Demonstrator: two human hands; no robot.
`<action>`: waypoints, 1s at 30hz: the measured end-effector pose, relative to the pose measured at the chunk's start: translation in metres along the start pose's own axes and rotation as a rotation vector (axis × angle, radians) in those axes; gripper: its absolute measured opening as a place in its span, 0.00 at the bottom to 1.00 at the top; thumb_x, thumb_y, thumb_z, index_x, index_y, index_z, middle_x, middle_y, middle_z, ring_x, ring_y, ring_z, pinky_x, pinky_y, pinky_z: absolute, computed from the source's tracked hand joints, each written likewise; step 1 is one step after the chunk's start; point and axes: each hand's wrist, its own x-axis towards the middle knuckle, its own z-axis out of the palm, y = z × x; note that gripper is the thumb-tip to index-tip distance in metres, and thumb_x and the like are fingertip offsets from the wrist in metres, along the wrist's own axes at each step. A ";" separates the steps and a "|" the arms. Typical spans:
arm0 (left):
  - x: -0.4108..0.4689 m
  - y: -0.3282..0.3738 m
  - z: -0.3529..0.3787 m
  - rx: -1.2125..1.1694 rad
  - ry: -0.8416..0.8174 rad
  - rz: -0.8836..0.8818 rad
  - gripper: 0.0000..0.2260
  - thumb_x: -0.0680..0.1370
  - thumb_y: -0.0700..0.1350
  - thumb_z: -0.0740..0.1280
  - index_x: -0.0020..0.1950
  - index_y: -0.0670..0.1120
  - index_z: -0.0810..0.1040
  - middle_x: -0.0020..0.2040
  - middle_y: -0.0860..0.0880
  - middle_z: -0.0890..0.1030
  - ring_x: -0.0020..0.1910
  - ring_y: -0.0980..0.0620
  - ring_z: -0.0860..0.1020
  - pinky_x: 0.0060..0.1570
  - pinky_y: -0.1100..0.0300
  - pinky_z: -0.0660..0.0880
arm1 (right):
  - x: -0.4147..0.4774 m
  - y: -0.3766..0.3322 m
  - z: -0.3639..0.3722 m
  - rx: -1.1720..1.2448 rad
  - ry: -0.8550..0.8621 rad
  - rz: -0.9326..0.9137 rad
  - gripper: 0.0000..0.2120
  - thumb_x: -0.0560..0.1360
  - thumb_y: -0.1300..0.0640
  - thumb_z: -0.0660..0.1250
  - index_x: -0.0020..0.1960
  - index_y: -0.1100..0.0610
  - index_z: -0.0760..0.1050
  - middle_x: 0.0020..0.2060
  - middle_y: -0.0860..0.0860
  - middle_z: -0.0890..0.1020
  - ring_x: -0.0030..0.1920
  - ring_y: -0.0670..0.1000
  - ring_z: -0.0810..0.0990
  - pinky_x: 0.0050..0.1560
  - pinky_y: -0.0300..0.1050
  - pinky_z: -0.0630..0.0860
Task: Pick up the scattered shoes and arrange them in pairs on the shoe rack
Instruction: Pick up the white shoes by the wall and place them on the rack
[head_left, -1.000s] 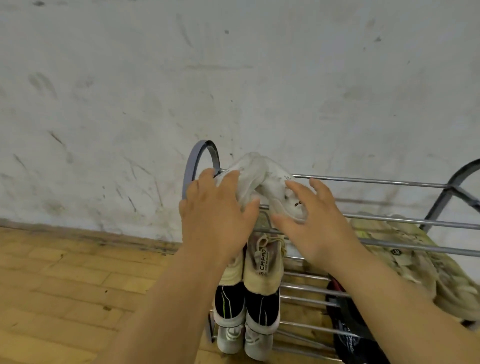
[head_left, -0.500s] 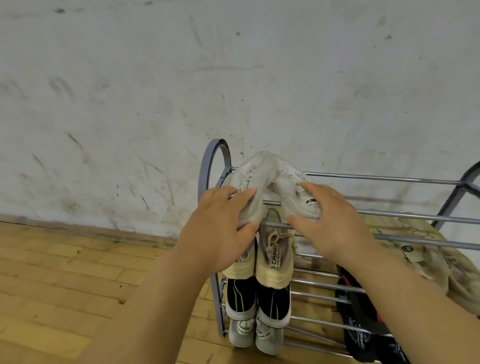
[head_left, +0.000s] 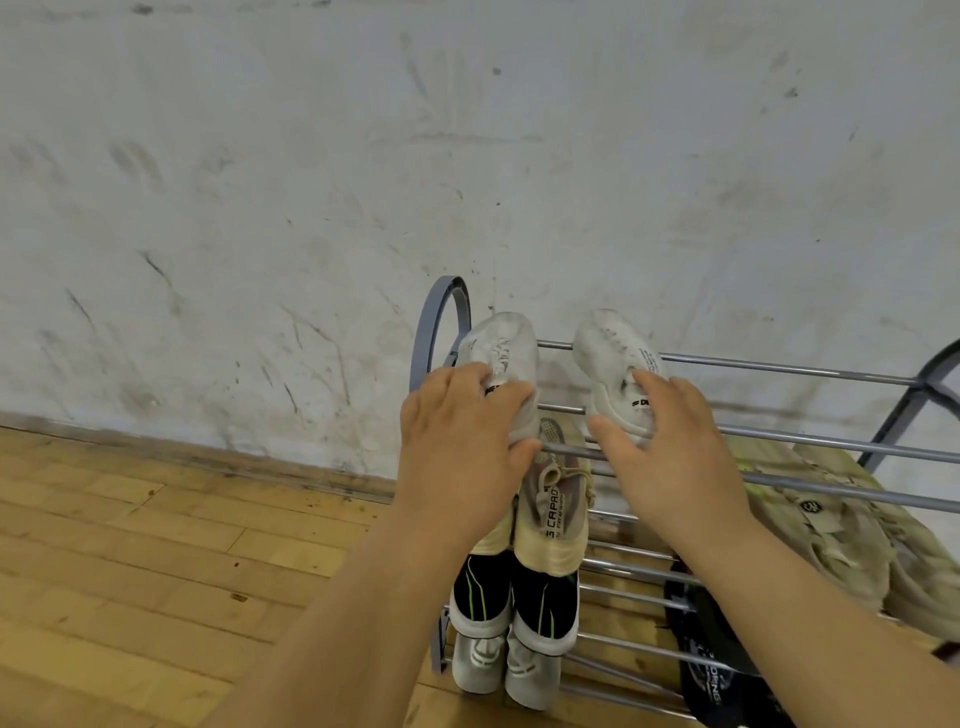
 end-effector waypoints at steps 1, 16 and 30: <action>0.000 0.000 0.001 0.008 0.016 -0.017 0.22 0.74 0.61 0.71 0.68 0.60 0.75 0.71 0.49 0.70 0.72 0.45 0.62 0.67 0.47 0.60 | 0.000 0.000 -0.001 0.001 -0.010 -0.004 0.34 0.75 0.36 0.65 0.77 0.49 0.65 0.72 0.51 0.69 0.71 0.55 0.70 0.68 0.56 0.72; 0.007 -0.036 -0.013 -0.514 -0.229 -0.333 0.32 0.70 0.66 0.74 0.73 0.64 0.71 0.65 0.52 0.65 0.64 0.50 0.73 0.59 0.59 0.70 | -0.001 -0.001 -0.017 0.013 -0.121 0.057 0.41 0.75 0.34 0.67 0.81 0.45 0.55 0.75 0.50 0.71 0.73 0.55 0.69 0.68 0.52 0.68; 0.006 -0.049 -0.020 -0.580 -0.321 -0.287 0.24 0.78 0.57 0.70 0.73 0.68 0.67 0.60 0.54 0.65 0.58 0.57 0.72 0.57 0.59 0.68 | -0.015 -0.038 -0.006 0.024 -0.233 -0.018 0.37 0.78 0.41 0.62 0.83 0.46 0.52 0.77 0.48 0.68 0.75 0.52 0.65 0.75 0.53 0.64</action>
